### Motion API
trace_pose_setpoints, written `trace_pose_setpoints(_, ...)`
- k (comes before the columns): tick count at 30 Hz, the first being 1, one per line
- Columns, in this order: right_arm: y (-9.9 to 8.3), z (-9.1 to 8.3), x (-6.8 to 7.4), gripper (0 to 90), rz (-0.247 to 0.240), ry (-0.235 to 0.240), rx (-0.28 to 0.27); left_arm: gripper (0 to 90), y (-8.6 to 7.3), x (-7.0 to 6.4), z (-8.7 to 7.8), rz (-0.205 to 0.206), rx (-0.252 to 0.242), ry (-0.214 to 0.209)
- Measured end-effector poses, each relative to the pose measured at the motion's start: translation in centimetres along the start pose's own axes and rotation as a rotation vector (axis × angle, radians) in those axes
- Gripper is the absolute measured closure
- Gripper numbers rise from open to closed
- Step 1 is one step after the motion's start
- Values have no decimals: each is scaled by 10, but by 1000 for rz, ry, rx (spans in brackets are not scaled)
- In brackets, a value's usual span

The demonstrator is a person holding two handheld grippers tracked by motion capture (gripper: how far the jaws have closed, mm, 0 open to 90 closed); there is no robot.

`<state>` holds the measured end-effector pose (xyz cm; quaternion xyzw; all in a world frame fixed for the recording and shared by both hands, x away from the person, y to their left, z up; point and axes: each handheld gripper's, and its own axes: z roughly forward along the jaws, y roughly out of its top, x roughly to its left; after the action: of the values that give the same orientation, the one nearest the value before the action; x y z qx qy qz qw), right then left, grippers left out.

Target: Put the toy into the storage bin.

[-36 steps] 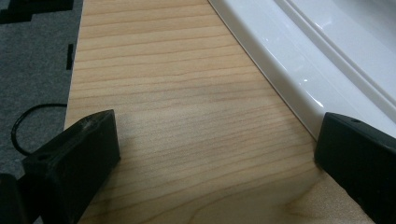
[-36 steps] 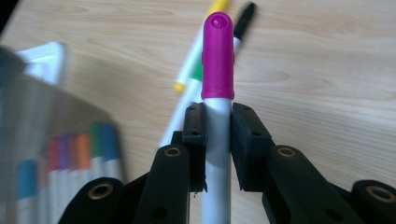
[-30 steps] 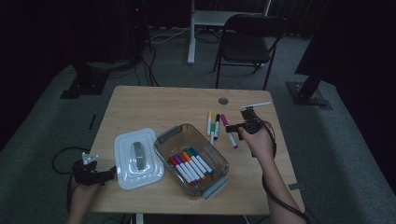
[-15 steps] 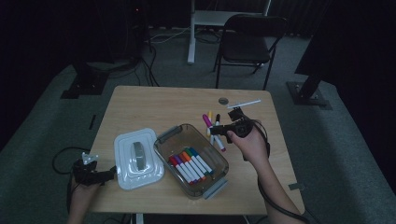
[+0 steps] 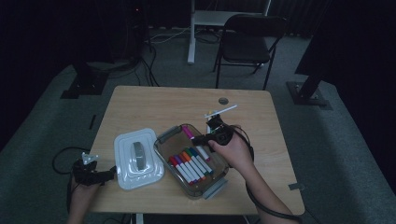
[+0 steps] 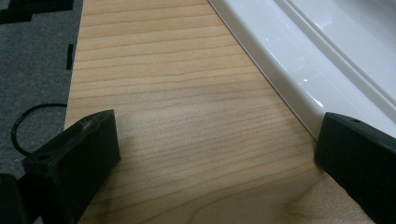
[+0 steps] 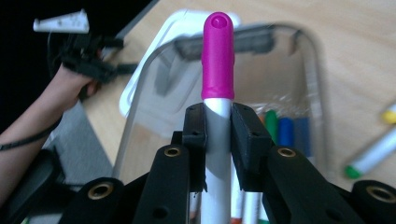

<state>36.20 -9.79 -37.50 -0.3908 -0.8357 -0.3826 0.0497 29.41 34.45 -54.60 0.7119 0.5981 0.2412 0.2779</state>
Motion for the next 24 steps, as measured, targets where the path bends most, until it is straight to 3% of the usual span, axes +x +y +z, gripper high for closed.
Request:
trace_pose_setpoints(12, -3, 51, 28, 768, -73, 20, 141, 6, 0, 0, 0, 0, 0, 0)
trace_pose_setpoints(20, -6, 79, 32, 767, -52, 51, 228, 6, 0, 0, 0, -1, -2, 0)
trace_pose_setpoints(24, -9, 92, 35, 768, -60, 37, 273, 6, 0, 0, 0, -1, -2, 0)
